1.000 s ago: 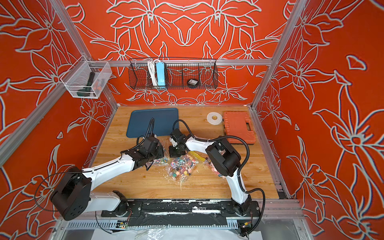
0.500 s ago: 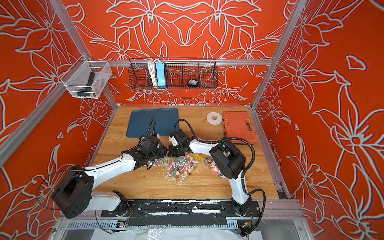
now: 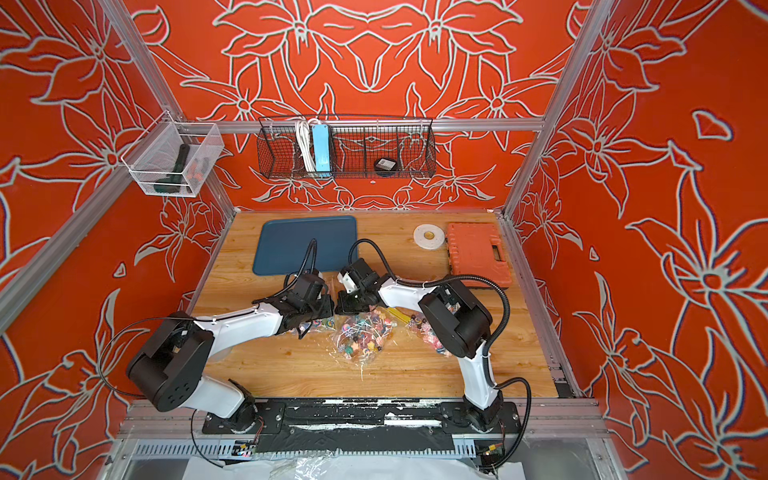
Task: Pour candies out of the ziploc bag
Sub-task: Open the ziploc bag at the center of the board.
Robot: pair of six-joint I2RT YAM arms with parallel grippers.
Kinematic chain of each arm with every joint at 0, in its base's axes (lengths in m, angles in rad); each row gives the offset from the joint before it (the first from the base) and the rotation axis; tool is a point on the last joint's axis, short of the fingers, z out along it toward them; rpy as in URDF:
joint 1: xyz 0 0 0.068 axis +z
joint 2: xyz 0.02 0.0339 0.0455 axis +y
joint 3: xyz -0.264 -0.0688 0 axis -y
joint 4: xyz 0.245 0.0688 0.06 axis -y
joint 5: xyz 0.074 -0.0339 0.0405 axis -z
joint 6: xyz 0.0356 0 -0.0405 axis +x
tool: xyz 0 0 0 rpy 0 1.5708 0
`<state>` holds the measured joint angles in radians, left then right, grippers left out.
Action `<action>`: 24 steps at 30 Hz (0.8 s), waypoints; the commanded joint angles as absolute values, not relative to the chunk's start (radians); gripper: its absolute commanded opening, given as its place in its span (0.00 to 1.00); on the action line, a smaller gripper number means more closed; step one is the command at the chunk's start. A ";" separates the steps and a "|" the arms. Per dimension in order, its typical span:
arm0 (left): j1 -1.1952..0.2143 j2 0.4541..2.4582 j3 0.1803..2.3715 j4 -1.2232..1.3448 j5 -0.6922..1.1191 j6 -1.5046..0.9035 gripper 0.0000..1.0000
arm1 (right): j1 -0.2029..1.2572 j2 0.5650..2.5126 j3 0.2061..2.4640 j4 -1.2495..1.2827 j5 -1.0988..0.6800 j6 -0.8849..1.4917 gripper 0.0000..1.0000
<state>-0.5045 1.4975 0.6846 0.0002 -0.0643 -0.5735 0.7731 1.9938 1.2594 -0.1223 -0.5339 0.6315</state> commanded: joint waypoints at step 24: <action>-0.495 1.594 0.735 0.051 0.035 -0.526 0.16 | 0.771 1.971 1.233 -0.140 -0.546 0.619 0.00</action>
<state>-0.4984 1.5780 0.7227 0.0467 0.0166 -0.5381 0.7719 1.9938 1.2480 -0.1276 -0.5323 0.6312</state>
